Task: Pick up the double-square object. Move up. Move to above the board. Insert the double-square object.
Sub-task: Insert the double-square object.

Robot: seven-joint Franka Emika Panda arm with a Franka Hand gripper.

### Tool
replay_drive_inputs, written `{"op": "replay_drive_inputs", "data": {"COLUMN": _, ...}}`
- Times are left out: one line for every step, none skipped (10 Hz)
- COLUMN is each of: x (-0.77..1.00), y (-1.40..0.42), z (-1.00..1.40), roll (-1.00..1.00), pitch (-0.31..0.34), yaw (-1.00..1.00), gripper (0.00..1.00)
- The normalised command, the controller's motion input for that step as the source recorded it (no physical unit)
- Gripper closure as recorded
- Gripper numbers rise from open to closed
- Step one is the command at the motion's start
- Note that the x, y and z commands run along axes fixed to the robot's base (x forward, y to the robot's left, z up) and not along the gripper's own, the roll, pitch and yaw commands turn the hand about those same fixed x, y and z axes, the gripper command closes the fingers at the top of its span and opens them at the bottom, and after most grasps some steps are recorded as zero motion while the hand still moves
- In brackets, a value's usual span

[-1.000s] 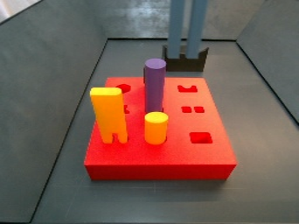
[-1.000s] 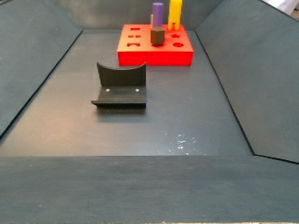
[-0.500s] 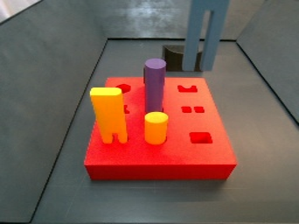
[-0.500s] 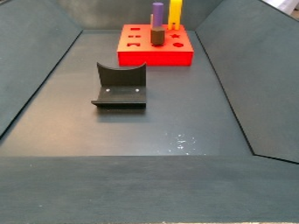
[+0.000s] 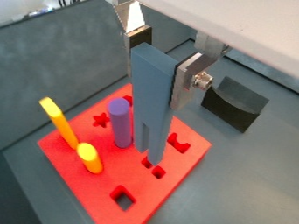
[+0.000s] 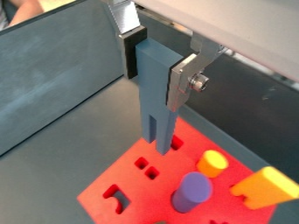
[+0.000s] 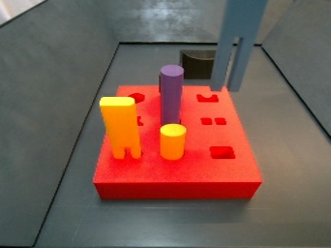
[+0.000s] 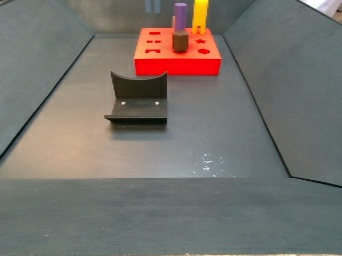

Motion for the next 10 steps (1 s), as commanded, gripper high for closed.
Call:
{"op": "replay_drive_inputs", "data": {"x": 0.24, "y": 0.13, "z": -0.36, "roll": 0.09, "pitch": 0.076, "yaw": 0.05, "gripper": 1.00}}
{"op": "replay_drive_inputs", "data": {"x": 0.19, "y": 0.00, "z": -0.42, "roll": 0.01, "pitch": 0.016, "yaw": -0.05, "gripper": 1.00}}
{"op": "replay_drive_inputs", "data": {"x": 0.08, "y": 0.00, "z": -0.53, "roll": 0.04, "pitch": 0.000, "yaw": 0.00, "gripper": 1.00}}
{"op": "replay_drive_inputs", "data": {"x": 0.01, "y": 0.03, "z": -0.55, "roll": 0.08, "pitch": -0.006, "yaw": 0.00, "gripper": 1.00}}
{"op": "replay_drive_inputs", "data": {"x": 0.00, "y": 0.07, "z": -0.44, "roll": 0.12, "pitch": -0.016, "yaw": 0.03, "gripper": 1.00}}
{"op": "replay_drive_inputs", "data": {"x": 0.00, "y": 0.10, "z": -0.31, "roll": 0.14, "pitch": -0.059, "yaw": 0.28, "gripper": 1.00}}
{"op": "replay_drive_inputs", "data": {"x": 0.00, "y": 0.07, "z": -0.28, "roll": 0.12, "pitch": -0.033, "yaw": 0.28, "gripper": 1.00}}
{"op": "replay_drive_inputs", "data": {"x": 0.06, "y": 0.02, "z": -0.32, "roll": 0.09, "pitch": 0.000, "yaw": 0.18, "gripper": 1.00}}
{"op": "replay_drive_inputs", "data": {"x": 0.05, "y": 0.00, "z": -0.30, "roll": 0.04, "pitch": 0.000, "yaw": 0.01, "gripper": 1.00}}
{"op": "replay_drive_inputs", "data": {"x": 0.00, "y": 0.00, "z": -0.31, "roll": 0.00, "pitch": 0.000, "yaw": 0.00, "gripper": 1.00}}
